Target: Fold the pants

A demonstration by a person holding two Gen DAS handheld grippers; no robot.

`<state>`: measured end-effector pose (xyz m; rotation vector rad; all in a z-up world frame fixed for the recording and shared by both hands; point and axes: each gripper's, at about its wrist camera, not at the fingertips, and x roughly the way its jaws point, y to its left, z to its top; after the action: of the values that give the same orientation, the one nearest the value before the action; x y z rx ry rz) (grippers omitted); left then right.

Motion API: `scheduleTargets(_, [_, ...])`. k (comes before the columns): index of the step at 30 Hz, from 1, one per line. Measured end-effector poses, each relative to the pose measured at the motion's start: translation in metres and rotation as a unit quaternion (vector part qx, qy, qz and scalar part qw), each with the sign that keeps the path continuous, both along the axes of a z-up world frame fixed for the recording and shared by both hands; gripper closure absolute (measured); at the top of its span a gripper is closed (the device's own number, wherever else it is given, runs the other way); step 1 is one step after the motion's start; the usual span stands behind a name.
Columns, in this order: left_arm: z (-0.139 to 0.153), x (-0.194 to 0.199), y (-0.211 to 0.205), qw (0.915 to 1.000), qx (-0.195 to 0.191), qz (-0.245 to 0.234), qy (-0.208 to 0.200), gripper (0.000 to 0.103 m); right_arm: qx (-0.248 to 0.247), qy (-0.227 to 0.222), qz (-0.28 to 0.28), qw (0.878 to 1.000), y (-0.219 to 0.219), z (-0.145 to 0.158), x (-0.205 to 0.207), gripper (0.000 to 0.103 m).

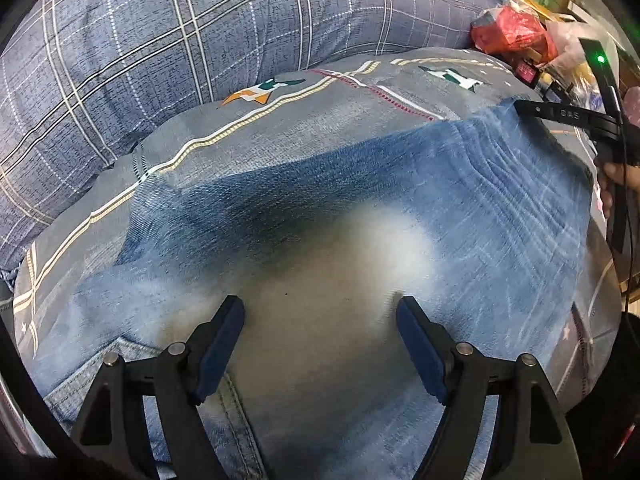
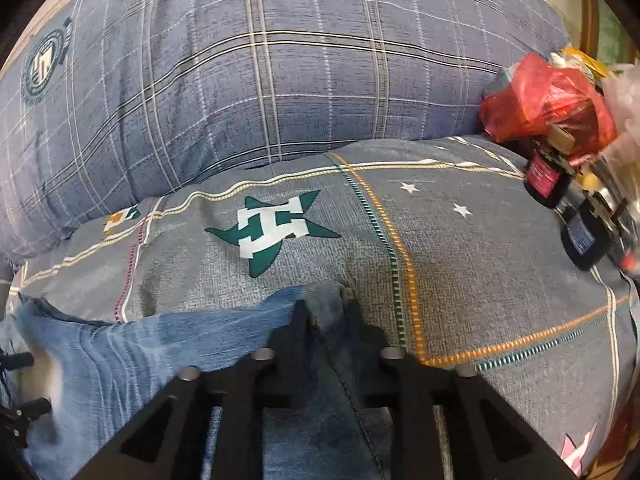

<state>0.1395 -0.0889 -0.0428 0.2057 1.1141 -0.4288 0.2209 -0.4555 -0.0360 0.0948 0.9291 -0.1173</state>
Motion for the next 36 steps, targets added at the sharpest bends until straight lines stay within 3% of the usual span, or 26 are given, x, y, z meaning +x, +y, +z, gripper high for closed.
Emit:
scheduleTargets(2, [0.008, -0.002, 0.002, 0.9998, -0.018, 0.002, -0.002, 0.024, 0.004, -0.010, -0.010, 1.000, -0.004, 0.009, -0.008, 0.038])
scheduleTargets(3, [0.014, -0.005, 0.003, 0.9995, -0.029, 0.004, -0.005, 0.024, 0.004, -0.022, -0.016, 1.000, -0.006, 0.018, -0.016, 0.036])
scheduleTargets(6, [0.024, -0.010, 0.001, 0.9990, -0.043, 0.002, -0.010, 0.024, 0.028, -0.035, -0.011, 0.999, -0.012, 0.037, -0.039, 0.036])
scheduleTargets(9, [0.024, -0.015, -0.008, 0.9991, -0.041, -0.005, -0.005, 0.024, 0.111, -0.026, 0.026, 0.993, -0.010, 0.041, -0.062, 0.036])
scheduleTargets(13, [0.008, -0.018, -0.023, 0.9992, -0.029, -0.016, 0.023, 0.023, 0.236, 0.016, 0.059, 0.970, -0.002, 0.017, -0.078, 0.036])
scheduleTargets(16, [0.005, -0.024, -0.037, 0.9992, 0.014, -0.036, -0.002, 0.018, 0.252, 0.059, 0.013, 0.966, -0.012, -0.014, -0.079, 0.037])
scheduleTargets(17, [0.008, -0.026, -0.040, 0.9992, 0.018, -0.035, 0.000, 0.018, 0.263, 0.057, -0.001, 0.963, -0.019, -0.021, -0.081, 0.038])
scheduleTargets(20, [0.018, -0.028, -0.039, 0.9991, -0.020, -0.036, 0.014, 0.018, 0.310, 0.026, -0.026, 0.950, -0.031, -0.015, -0.096, 0.038])
scheduleTargets(23, [0.021, -0.027, -0.040, 0.9991, -0.024, -0.033, 0.011, 0.018, 0.328, -0.006, -0.015, 0.945, -0.028, -0.003, -0.113, 0.037])
scheduleTargets(26, [0.011, -0.025, -0.049, 0.9991, -0.007, -0.034, 0.024, 0.018, 0.349, 0.009, -0.023, 0.937, -0.030, -0.017, -0.117, 0.037])
scheduleTargets(27, [0.008, -0.027, -0.053, 0.9991, 0.007, -0.041, 0.011, 0.017, 0.351, 0.023, -0.034, 0.935, -0.032, -0.029, -0.117, 0.037])
scheduleTargets(29, [0.007, -0.032, -0.058, 0.9982, 0.027, -0.054, -0.003, 0.016, 0.381, -0.003, -0.038, 0.924, -0.039, -0.034, -0.123, 0.038])
scheduleTargets(33, [0.014, -0.026, -0.056, 0.9989, 0.004, -0.042, 0.022, 0.016, 0.386, -0.054, -0.080, 0.918, -0.050, -0.019, -0.149, 0.037])
scheduleTargets(36, [0.025, -0.021, -0.059, 0.9989, -0.025, -0.028, 0.028, 0.016, 0.415, -0.081, -0.115, 0.899, -0.056, -0.023, -0.168, 0.037])
